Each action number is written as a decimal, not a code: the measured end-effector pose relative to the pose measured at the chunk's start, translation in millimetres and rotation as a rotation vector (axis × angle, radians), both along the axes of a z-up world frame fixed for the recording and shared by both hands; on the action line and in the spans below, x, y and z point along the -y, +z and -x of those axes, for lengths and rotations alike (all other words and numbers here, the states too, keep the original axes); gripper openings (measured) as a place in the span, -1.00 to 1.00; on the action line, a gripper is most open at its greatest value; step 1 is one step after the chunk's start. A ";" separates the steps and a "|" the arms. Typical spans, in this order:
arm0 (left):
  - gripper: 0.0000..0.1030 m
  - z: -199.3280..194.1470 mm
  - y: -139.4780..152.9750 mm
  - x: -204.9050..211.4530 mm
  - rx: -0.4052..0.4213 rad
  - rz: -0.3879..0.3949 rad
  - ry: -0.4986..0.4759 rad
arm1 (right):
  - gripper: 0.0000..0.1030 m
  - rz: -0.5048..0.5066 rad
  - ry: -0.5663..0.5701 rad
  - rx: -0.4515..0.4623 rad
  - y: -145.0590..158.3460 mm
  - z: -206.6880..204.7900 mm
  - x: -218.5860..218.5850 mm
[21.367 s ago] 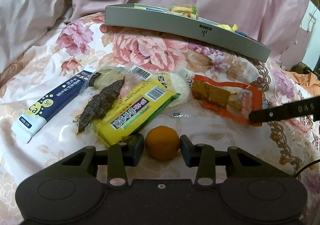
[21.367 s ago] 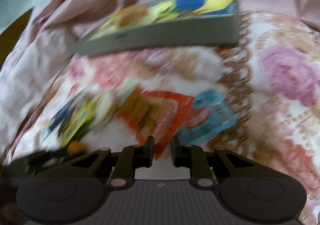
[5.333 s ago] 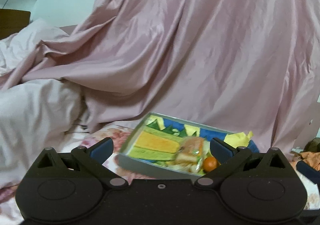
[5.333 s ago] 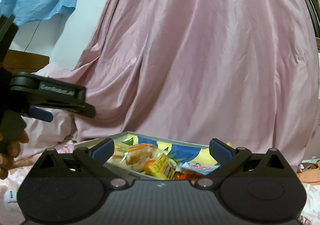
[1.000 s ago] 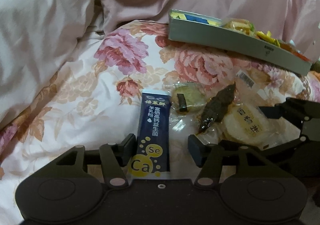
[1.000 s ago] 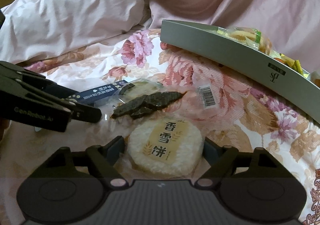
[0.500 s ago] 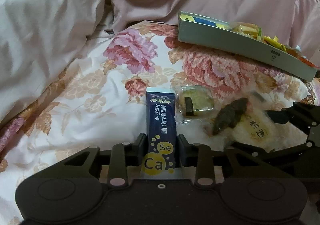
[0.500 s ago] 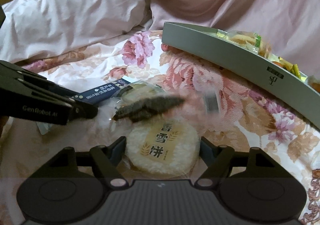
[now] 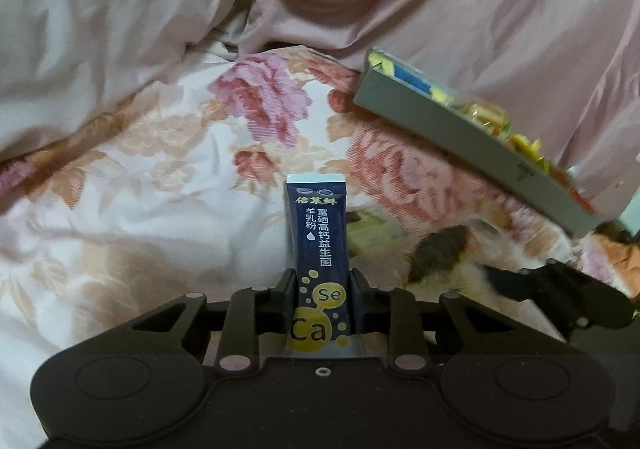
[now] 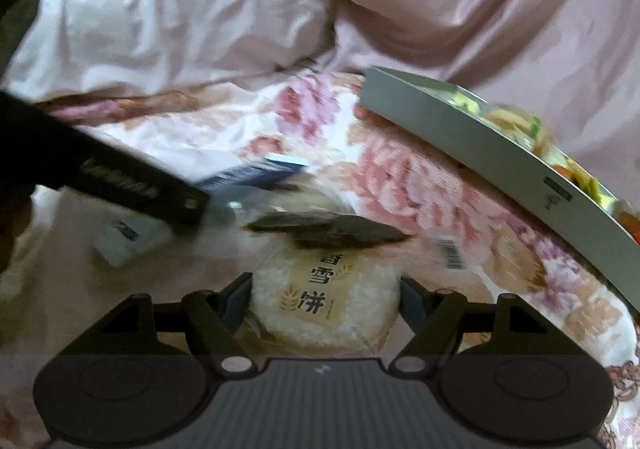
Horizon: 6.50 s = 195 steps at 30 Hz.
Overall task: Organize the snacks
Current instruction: 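Carry the blue stick with the left tool while the right tool carries the rice cake over the tray, then open the left tool over the tray while the right tool releases the rice cake, then move the left tool to the green cookie while the right tool reaches the dark meat strip, then close the left tool on the green-wrapped round cookie while the right tool approaches the dark strip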
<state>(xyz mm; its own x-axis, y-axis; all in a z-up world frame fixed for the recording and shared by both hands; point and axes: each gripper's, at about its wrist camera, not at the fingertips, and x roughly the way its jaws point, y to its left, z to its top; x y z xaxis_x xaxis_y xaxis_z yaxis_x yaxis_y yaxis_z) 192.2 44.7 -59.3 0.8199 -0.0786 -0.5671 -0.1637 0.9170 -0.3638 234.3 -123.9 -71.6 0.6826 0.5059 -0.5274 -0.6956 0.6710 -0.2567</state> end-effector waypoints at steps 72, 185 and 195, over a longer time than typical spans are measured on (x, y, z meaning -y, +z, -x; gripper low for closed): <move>-0.44 -183.9 136.2 140.4 0.224 -0.208 -0.048 | 0.51 -0.550 -0.486 0.210 78.3 -131.9 167.4; 0.99 52.7 23.4 -2.7 0.002 -0.311 0.113 | 1.00 -0.279 -0.384 -0.215 21.5 40.3 56.9; 0.98 41.8 21.9 -3.4 -0.005 -0.304 0.084 | 1.00 -0.244 -0.388 -0.223 13.6 33.1 50.7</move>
<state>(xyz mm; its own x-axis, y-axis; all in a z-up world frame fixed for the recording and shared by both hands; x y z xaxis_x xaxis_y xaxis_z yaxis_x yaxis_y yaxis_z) 150.4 48.1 -37.4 0.8134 0.1634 -0.5582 -0.2449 0.9667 -0.0739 201.1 -174.7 -58.0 0.7286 0.3642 -0.5800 -0.4035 0.9126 0.0661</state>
